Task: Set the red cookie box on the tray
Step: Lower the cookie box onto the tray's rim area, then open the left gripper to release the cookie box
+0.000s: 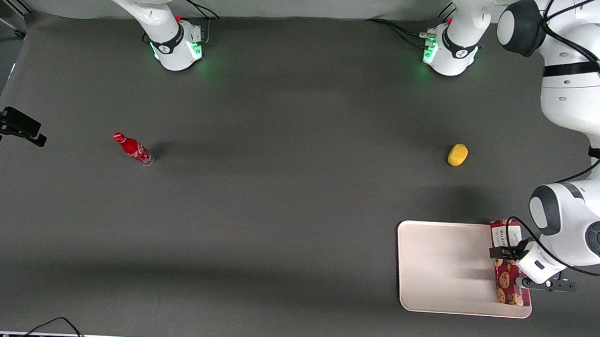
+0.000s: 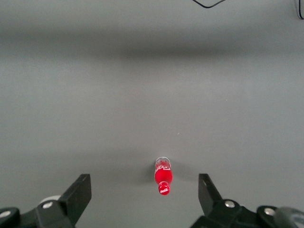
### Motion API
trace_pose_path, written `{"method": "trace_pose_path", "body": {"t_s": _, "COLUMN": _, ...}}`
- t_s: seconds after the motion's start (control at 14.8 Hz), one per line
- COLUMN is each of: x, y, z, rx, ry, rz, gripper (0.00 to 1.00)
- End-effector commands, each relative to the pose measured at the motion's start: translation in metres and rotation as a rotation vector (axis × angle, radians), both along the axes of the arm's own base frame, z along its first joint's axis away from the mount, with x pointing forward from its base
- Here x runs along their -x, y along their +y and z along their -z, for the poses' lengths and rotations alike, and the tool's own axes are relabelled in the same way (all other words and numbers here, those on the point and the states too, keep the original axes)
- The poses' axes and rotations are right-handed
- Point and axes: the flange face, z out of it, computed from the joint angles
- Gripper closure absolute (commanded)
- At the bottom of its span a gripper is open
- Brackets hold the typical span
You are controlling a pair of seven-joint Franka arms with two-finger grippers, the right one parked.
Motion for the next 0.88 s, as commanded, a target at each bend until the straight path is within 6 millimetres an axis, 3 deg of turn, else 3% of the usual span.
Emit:
{"method": "trace_pose_path", "body": {"t_s": 0.0, "x": -0.006, "y": 0.000, "z": -0.004, "rx": 0.006, "ry": -0.021, "rz": 0.008, "gripper": 0.00}}
{"method": "trace_pose_path", "body": {"t_s": 0.13, "x": -0.011, "y": -0.003, "z": -0.025, "rx": 0.011, "ry": -0.032, "rz": 0.004, "gripper": 0.00}}
{"method": "trace_pose_path", "body": {"t_s": 0.4, "x": -0.005, "y": -0.016, "z": -0.130, "rx": 0.045, "ry": 0.027, "rz": -0.002, "gripper": 0.00}}
{"method": "trace_pose_path", "body": {"t_s": 0.61, "x": 0.023, "y": -0.043, "z": -0.213, "rx": 0.069, "ry": 0.063, "rz": -0.103, "gripper": 0.00}}
{"method": "trace_pose_path", "body": {"t_s": 0.81, "x": 0.064, "y": -0.056, "z": -0.264, "rx": 0.088, "ry": 0.118, "rz": -0.127, "gripper": 0.00}}
